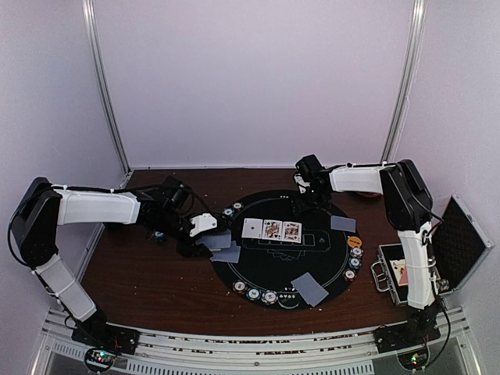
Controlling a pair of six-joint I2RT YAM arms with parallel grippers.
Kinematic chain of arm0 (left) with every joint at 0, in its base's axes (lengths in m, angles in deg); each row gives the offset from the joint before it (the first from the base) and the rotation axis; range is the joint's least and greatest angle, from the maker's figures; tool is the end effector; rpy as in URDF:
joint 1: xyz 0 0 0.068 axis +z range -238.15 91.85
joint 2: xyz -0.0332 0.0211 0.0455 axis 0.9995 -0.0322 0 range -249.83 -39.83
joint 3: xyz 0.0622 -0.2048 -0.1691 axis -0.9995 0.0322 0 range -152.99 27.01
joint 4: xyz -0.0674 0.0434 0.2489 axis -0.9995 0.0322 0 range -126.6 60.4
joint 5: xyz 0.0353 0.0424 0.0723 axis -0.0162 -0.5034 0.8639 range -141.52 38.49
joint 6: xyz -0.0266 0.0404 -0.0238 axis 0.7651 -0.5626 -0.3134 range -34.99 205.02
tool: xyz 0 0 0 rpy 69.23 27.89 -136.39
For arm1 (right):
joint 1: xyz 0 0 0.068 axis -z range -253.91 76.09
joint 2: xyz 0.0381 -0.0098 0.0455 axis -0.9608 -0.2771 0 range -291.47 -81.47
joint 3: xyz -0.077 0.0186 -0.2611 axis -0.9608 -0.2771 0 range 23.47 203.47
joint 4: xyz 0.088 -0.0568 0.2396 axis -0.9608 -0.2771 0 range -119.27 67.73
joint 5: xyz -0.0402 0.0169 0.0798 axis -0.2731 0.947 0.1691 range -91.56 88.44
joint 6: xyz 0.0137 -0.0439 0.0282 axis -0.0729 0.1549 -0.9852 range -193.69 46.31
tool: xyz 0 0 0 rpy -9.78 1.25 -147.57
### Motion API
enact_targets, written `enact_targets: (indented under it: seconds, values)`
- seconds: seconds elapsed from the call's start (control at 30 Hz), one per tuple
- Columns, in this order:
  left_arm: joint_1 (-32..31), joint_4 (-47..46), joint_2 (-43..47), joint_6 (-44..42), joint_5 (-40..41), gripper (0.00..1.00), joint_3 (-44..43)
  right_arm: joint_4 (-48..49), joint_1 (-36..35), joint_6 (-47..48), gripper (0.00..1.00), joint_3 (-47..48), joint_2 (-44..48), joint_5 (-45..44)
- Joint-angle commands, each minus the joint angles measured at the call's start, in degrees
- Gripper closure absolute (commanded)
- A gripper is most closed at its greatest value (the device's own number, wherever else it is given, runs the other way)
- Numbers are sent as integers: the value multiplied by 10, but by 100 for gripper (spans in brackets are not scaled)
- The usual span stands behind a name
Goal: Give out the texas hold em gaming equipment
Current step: Move the all-in button to the small blind area.
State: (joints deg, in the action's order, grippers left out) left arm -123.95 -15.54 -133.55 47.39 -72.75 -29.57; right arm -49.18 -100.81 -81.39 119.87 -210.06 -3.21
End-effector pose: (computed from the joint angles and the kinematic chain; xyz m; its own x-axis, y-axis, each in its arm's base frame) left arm 0.2562 -0.2007 0.1857 -0.1186 0.7871 -0.6053 0.9753 0.2069 0.0779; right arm 0.4288 0.2163 0.1460 -0.8172 -0.2643 -0.5122 -0.3324 0.9421 0.0443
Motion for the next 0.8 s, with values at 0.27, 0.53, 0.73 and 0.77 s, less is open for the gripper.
enact_targets:
  seconds: [0.27,0.53,0.73,0.77]
  values:
    - [1,-18,-4,-2,-2,39,-4,-22,6,-8,38,-8,1,0]
    - [1,-20,-3,0,0,39,-3,17,-2,-32,48,-30,36,9]
    - [1,-21,-3,2,5,39,-5,47,-42,-60,48,-42,67,3]
    - [1,-21,-3,1,6,39,-4,54,-52,-66,48,-44,72,3]
